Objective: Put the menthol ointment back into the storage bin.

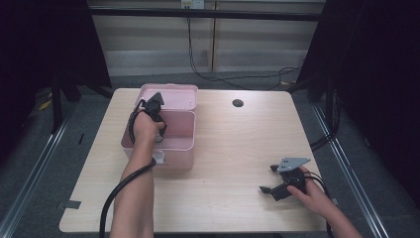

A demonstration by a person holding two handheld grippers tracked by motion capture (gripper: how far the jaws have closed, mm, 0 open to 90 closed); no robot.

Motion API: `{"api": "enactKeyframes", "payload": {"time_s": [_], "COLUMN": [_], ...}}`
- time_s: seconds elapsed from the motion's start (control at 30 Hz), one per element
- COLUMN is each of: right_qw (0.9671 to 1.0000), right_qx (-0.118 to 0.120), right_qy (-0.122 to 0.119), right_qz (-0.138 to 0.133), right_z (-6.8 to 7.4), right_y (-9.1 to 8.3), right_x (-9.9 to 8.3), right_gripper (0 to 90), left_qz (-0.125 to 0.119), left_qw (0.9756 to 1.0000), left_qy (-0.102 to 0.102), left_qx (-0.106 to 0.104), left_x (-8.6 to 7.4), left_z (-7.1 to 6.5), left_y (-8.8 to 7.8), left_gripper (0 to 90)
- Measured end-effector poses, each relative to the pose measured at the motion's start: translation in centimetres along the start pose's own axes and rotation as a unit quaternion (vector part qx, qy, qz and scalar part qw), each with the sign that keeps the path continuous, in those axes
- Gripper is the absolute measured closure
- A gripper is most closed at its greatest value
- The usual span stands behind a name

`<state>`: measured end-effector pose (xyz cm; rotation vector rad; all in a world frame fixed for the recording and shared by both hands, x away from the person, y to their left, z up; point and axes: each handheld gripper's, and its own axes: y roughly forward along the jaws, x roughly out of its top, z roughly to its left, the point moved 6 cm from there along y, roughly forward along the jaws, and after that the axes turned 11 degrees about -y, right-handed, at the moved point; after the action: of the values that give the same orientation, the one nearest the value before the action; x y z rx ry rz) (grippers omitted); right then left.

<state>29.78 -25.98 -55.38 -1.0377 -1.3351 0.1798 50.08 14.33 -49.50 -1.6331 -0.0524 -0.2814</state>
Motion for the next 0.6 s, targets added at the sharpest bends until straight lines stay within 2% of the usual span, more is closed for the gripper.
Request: {"api": "enactKeyframes", "payload": {"time_s": [0.17, 0.2, 0.37, 0.6], "right_qw": [1.0, 1.0, 1.0, 1.0], "right_qx": [0.0, 0.0, 0.0, 0.0], "right_qy": [0.0, 0.0, 0.0, 0.0], "right_qz": [0.0, 0.0, 0.0, 0.0], "right_z": [0.0, 0.0, -0.01, 0.0], "right_y": [0.0, 0.0, 0.0, 0.0], "right_x": [0.0, 0.0, 0.0, 0.0], "right_gripper": [6.8, 6.7, 6.7, 6.8], "left_qz": [0.002, -0.001, -0.002, 0.002], "left_qw": [1.0, 0.9999, 0.9998, 0.9997], "left_qy": [-0.001, -0.008, -0.013, -0.014], "left_qx": [-0.004, -0.007, -0.012, -0.018], "left_x": [-0.08, -0.07, -0.11, -0.25], "left_z": [0.17, 0.13, 0.2, 0.06], "left_y": [-0.02, 0.0, -0.24, -0.55], "left_gripper": [49.0, 48.2, 46.0, 36.3]}}
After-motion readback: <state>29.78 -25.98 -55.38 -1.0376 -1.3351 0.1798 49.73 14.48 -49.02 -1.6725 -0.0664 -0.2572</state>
